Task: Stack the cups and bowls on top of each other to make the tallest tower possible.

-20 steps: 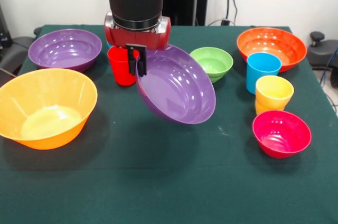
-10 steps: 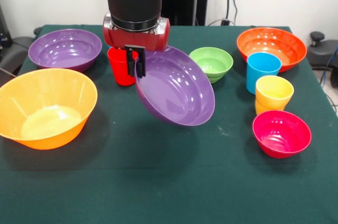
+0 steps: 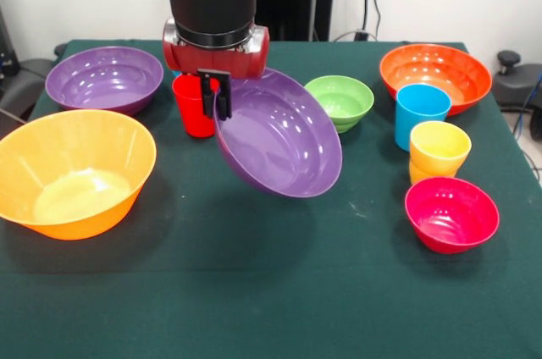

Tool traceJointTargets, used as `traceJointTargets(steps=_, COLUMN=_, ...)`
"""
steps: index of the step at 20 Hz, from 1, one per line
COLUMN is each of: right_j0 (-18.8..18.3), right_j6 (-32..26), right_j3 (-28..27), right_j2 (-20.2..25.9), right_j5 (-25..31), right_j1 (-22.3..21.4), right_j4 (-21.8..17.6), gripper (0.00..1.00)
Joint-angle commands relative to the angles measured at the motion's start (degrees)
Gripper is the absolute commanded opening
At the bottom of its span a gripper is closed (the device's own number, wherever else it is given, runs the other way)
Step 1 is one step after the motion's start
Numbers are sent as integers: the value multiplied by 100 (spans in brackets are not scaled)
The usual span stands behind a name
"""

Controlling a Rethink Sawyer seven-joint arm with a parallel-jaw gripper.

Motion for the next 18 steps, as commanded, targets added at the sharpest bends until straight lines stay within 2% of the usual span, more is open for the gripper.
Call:
traceJointTargets(steps=1, right_j0=-66, right_j6=-723, right_j3=-269, right_j2=423, right_j5=649, right_j1=83, right_j4=23, gripper=0)
traceJointTargets(steps=18, right_j0=-73, right_j6=-746, right_j3=-305, right_j2=428, right_j5=675, right_j1=101, right_j4=-36, gripper=0)
